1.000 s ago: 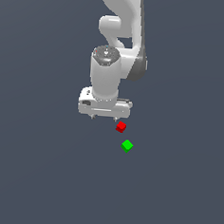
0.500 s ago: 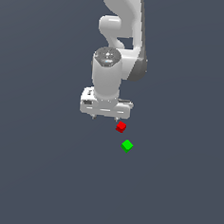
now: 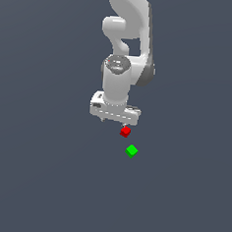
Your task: Stack the red cube on top of the green cube.
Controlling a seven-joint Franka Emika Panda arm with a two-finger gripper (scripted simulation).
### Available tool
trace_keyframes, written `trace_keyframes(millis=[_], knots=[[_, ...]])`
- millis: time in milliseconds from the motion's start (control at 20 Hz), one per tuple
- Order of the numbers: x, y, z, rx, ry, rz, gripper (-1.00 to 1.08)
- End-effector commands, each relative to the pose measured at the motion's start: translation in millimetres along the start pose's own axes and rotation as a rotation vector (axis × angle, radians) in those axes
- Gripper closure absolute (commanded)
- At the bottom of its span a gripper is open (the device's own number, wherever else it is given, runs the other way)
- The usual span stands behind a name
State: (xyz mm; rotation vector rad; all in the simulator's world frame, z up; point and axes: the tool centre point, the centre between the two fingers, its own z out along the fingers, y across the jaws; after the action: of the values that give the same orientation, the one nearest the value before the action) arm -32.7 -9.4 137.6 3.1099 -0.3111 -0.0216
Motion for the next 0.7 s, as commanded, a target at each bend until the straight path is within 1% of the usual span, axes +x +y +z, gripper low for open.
trace_keyframes(millis=[0,350,650], knots=[[-7,-6,9,0.002,0.001,0.052,-0.92],[-25,-28,34,0.009,0.004,0.206,-0.92],[-35,-44,52,0.015,0.006,0.313,-0.92]])
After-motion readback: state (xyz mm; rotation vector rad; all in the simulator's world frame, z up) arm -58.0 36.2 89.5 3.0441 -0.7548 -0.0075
